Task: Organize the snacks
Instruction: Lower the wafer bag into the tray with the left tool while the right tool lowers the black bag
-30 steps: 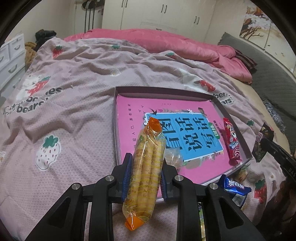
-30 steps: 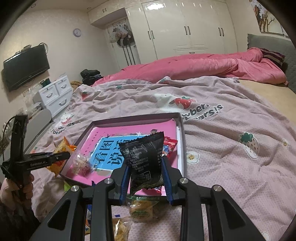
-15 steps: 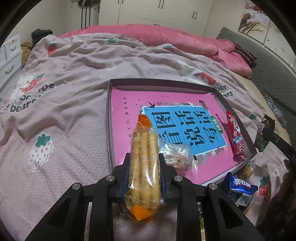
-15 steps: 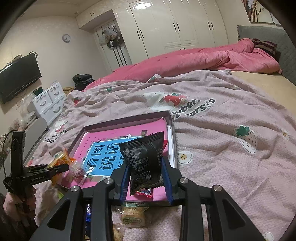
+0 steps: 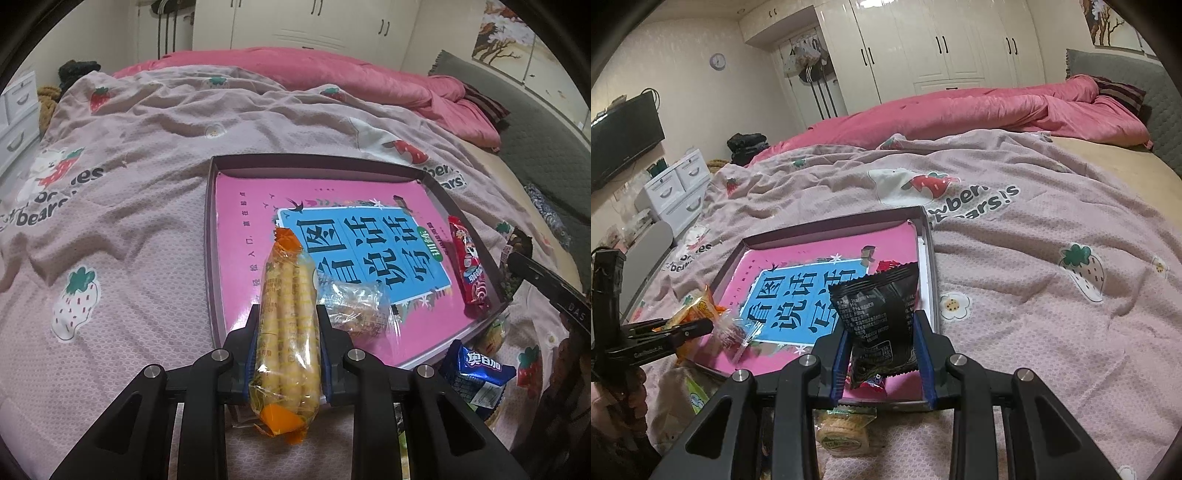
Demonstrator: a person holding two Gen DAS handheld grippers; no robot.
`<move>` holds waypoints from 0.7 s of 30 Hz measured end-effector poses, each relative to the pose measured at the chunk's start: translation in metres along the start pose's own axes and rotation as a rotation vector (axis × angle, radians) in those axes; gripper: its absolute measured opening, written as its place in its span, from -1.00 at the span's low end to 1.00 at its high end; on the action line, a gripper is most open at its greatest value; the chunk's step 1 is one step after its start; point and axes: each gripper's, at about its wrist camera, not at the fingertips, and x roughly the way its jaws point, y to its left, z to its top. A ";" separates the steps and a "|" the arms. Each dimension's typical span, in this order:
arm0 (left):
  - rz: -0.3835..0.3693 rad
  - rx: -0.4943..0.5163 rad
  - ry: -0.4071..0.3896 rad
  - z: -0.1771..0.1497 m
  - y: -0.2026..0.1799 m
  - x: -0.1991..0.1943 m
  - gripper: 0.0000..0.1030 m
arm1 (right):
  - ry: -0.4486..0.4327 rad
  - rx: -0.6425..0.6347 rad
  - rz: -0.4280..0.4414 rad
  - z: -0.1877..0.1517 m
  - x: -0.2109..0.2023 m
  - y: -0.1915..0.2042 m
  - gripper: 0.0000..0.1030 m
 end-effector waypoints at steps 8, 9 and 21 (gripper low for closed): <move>0.001 -0.001 0.002 0.000 0.000 0.001 -0.48 | 0.032 -0.012 -0.034 -0.002 0.014 -0.001 -0.37; 0.000 -0.001 0.001 0.000 0.000 0.001 -0.48 | 0.036 -0.011 -0.035 -0.002 0.016 -0.001 -0.37; 0.002 -0.005 0.001 0.000 0.002 0.002 -0.48 | 0.060 -0.007 -0.051 -0.003 0.027 -0.004 -0.36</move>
